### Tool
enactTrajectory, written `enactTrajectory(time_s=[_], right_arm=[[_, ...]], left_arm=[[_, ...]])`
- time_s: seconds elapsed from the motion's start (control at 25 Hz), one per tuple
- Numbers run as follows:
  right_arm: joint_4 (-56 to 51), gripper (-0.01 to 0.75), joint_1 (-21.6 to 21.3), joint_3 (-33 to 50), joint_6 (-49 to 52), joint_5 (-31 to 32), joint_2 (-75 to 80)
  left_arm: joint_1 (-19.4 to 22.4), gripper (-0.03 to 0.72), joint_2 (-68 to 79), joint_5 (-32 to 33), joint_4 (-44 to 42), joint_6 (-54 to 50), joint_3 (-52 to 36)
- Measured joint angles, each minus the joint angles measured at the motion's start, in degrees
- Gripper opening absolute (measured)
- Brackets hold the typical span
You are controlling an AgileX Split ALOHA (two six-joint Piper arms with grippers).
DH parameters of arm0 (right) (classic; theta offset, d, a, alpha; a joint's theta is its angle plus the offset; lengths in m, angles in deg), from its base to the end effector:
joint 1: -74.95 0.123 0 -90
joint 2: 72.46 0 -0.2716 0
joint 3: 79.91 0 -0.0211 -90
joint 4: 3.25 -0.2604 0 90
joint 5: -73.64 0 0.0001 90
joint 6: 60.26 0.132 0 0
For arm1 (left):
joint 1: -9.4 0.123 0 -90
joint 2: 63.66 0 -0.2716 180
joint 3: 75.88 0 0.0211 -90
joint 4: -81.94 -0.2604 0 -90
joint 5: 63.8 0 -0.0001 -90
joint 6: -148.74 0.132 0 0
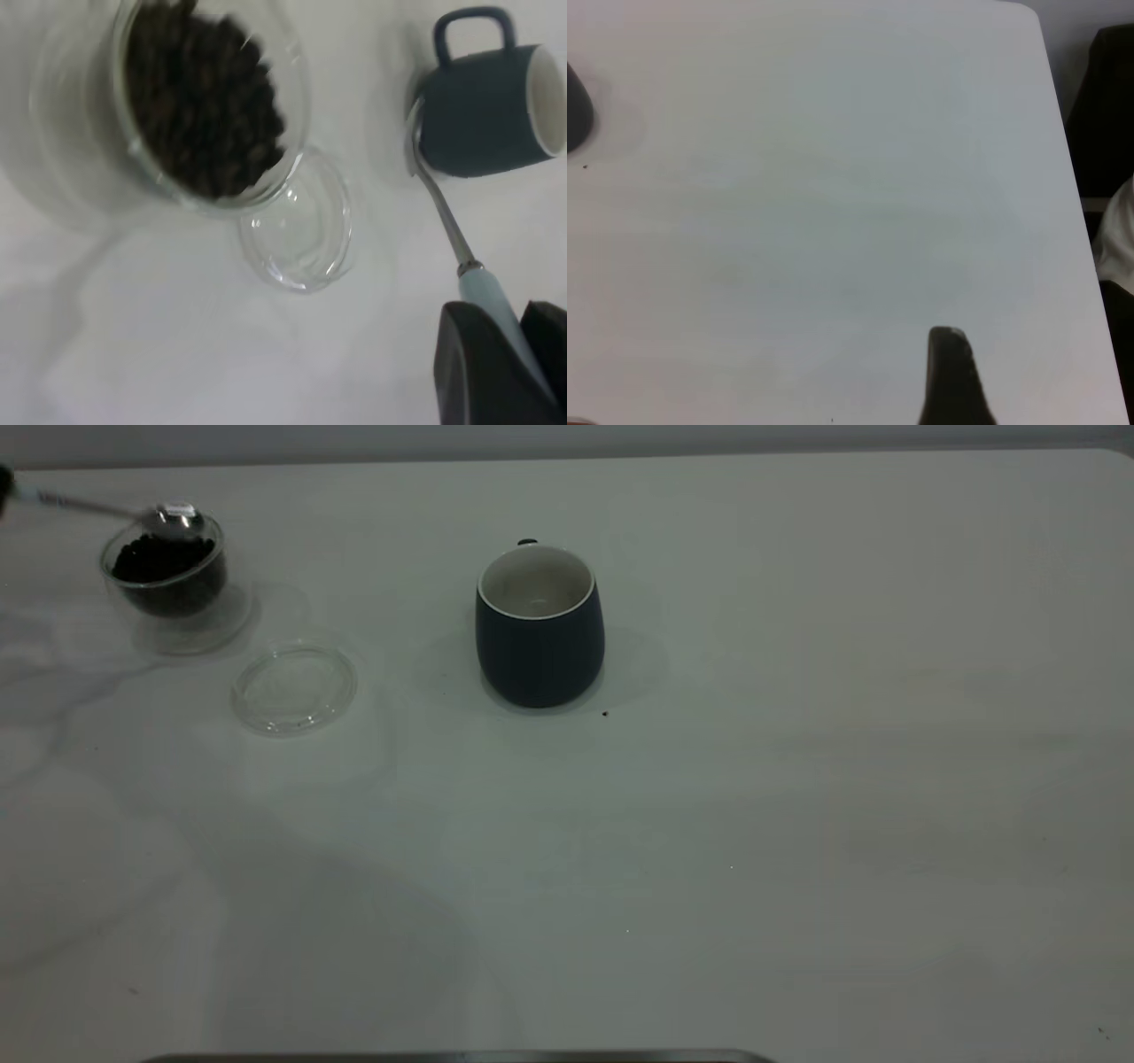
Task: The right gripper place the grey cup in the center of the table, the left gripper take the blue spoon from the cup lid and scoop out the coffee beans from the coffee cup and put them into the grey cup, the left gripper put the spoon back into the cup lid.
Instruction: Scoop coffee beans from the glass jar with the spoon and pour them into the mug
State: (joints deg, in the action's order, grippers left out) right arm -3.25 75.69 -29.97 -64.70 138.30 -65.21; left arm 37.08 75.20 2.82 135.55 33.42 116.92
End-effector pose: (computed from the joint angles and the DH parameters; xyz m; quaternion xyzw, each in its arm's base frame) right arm 0.0501 0.0006 0.2464 -0.0395 0.8731 -0.0157 0.4857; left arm 0.4238 0.1121 0.0766 0.0695 0.9122 -0.3423 0.2143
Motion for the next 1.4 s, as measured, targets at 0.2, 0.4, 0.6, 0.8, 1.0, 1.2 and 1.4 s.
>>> enactTrajectory(time_s=[0.2,0.4,0.6,0.8,1.0,1.2,1.4], right_arm=[[0.0,0.462,0.0,0.0,0.0,0.0,0.0],[0.0,0.462,0.0,0.0,0.0,0.0,0.0],[0.0,0.462,0.0,0.0,0.0,0.0,0.0],[0.0,0.462,0.0,0.0,0.0,0.0,0.0],[0.0,0.462,0.0,0.0,0.0,0.0,0.0],[0.0,0.462,0.0,0.0,0.0,0.0,0.0],[0.0,0.462,0.0,0.0,0.0,0.0,0.0]], left_arm=[[0.0,0.126,-1.9,0.16,-1.21,7.89,0.0],[0.0,0.126,-1.9,-5.12,-1.78,12.59,0.0],[0.0,0.126,-1.9,-9.97,-1.84,14.54,0.0],[0.0,0.126,-1.5,-11.91,-1.58,15.75,0.0],[0.0,0.126,1.5,-12.43,-0.21,16.38,0.0],[0.0,0.126,3.6,-13.73,4.57,18.73,-0.05],[-0.12,0.124,3.72,-14.73,5.27,18.44,-0.05]])
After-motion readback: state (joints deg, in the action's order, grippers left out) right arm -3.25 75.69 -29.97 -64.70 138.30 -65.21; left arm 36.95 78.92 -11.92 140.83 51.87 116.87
